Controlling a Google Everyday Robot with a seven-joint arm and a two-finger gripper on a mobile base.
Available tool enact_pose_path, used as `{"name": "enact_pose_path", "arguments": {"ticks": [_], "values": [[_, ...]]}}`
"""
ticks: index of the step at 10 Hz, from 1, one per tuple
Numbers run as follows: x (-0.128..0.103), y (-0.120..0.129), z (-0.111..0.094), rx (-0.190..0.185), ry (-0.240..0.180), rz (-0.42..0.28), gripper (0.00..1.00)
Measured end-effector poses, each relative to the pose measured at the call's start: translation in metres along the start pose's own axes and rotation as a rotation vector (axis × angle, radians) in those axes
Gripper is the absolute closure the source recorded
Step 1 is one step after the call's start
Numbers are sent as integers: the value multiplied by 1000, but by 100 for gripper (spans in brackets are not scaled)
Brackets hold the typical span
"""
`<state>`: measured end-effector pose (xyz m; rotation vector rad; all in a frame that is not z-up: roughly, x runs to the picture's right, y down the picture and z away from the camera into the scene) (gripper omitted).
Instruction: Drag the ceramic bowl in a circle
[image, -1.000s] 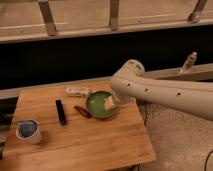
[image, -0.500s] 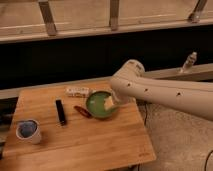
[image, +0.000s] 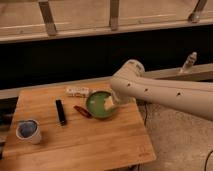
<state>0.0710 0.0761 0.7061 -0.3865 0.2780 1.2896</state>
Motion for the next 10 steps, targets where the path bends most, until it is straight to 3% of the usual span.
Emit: {"name": "enact_pose_path", "arguments": {"ticks": [2, 4, 7, 10], "values": [[0, 0, 0, 2, -1, -3, 20], [-7, 4, 3, 12, -29, -37, 20], [-44, 29, 22, -5, -87, -69, 20], [-47, 28, 24, -5, -91, -63, 20]]}}
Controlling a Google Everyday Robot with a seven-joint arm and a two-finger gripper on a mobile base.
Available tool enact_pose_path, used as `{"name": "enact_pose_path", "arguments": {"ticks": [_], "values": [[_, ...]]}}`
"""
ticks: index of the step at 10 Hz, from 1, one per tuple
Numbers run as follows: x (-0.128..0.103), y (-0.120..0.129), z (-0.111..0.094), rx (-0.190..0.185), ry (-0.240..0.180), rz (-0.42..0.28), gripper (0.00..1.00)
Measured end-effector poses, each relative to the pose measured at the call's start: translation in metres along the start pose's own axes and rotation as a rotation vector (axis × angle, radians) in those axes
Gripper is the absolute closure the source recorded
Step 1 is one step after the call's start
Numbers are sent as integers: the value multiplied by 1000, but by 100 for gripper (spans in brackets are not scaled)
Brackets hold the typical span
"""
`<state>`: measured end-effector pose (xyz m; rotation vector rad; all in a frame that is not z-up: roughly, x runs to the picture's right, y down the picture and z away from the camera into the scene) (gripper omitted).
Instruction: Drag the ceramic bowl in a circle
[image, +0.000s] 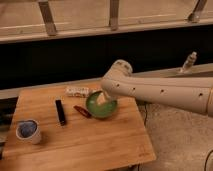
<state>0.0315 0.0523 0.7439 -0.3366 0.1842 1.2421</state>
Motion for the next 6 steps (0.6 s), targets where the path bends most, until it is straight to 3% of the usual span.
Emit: {"name": "enact_pose_path", "arguments": {"ticks": [3, 6], "values": [[0, 2, 0, -5, 5, -3, 20], [5, -7, 31, -48, 88, 35, 20]]}}
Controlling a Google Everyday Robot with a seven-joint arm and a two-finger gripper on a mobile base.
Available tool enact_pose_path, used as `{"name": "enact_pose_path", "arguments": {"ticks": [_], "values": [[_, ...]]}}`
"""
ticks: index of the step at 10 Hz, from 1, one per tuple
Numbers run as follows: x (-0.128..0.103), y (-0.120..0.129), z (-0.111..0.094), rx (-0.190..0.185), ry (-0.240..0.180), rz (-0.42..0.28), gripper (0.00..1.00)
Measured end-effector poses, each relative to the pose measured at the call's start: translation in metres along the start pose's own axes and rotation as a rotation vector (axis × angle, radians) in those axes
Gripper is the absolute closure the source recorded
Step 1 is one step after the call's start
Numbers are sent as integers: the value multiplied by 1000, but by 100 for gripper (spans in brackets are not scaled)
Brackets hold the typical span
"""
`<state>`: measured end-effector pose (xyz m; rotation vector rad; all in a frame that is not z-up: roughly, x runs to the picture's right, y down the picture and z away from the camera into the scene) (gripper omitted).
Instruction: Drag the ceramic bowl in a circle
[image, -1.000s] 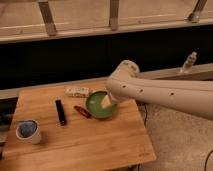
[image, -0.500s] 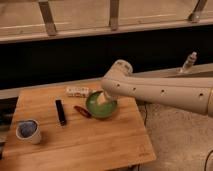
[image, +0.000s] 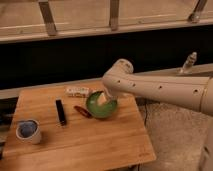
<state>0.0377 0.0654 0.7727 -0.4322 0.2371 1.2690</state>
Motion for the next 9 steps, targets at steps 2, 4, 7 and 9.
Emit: {"name": "enact_pose_path", "arguments": {"ticks": [2, 4, 7, 9], "values": [[7, -7, 44, -26, 70, 38, 20], [13, -6, 77, -58, 131, 67, 20], [28, 3, 110, -117, 202, 97, 20], [36, 12, 127, -161, 242, 116, 22]]}}
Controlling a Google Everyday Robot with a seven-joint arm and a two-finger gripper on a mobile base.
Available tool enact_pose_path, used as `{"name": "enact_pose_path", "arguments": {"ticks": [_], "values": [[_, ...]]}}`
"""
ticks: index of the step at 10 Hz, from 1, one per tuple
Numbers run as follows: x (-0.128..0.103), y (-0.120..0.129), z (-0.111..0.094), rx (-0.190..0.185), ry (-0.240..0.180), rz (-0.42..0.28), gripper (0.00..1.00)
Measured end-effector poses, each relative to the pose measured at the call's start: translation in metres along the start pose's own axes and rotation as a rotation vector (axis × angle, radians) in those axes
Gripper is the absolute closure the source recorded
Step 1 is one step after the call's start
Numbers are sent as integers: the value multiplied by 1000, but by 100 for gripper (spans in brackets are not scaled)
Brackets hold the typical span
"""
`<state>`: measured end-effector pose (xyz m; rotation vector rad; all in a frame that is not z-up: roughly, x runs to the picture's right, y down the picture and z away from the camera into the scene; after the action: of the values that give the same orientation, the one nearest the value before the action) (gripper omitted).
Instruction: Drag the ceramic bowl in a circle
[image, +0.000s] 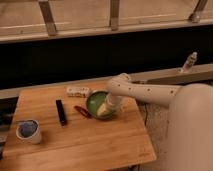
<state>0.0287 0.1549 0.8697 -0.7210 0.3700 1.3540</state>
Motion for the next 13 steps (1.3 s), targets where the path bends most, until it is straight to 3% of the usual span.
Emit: {"name": "enact_pose_path", "arguments": {"ticks": [1, 5, 8, 13], "values": [[2, -1, 4, -12, 10, 4, 28], [6, 3, 9, -41, 26, 6, 70], [3, 0, 2, -32, 19, 11, 96], [-14, -65, -6, 34, 47, 125, 100]]}}
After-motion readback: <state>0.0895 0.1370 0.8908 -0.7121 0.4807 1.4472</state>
